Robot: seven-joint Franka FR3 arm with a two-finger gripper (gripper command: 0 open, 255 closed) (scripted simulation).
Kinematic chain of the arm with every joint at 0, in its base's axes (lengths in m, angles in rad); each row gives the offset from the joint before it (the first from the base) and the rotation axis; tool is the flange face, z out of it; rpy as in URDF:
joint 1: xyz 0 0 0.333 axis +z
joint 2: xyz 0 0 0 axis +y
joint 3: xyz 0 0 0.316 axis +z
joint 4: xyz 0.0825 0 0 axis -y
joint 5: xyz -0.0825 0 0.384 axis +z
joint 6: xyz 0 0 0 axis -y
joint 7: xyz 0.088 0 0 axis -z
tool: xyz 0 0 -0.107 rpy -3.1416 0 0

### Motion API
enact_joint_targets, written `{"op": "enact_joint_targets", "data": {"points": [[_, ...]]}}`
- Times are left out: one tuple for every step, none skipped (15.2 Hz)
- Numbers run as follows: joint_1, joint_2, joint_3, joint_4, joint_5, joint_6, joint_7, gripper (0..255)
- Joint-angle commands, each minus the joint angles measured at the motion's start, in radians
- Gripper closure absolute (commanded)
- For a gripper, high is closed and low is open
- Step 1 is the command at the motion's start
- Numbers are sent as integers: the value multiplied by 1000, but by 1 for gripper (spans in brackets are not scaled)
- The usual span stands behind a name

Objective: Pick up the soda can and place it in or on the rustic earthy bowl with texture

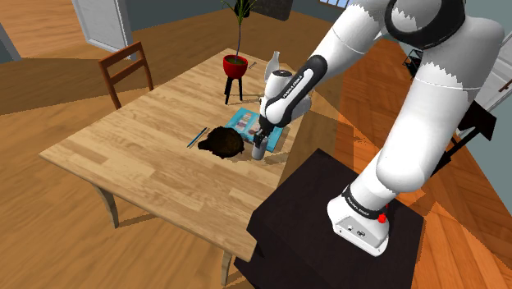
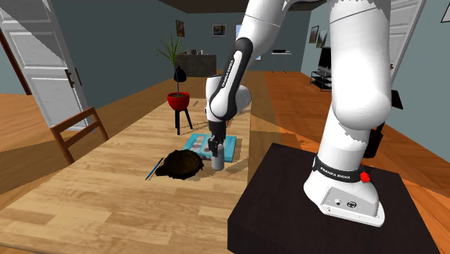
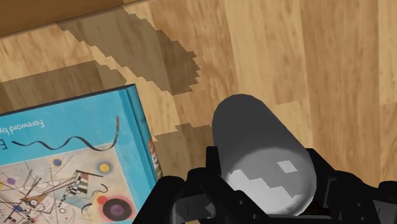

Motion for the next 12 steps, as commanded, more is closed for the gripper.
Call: {"op": "enact_joint_targets", "data": {"points": [[1,-33,-1,-6,-1,-27,1,255],[1,-49,-1,-8,-2,-41,1,255],[2,-65,-2,-10,-3,-55,2,255],[2,-80,-2,-12,-3,-69,2,255],[2,-96,-2,-13,-4,-83,2,255],[2,-111,-3,-14,-4,-97,3,255],[2,-126,-3,-15,-5,-112,3,255],[2,-141,-3,-15,-6,-126,3,255],[3,-156,-3,-16,-6,-141,3,255],[3,-171,-3,-16,-7,-156,4,255],[3,-185,-3,-15,-7,-170,4,255],[3,-200,-4,-15,-8,-185,4,255]]}}
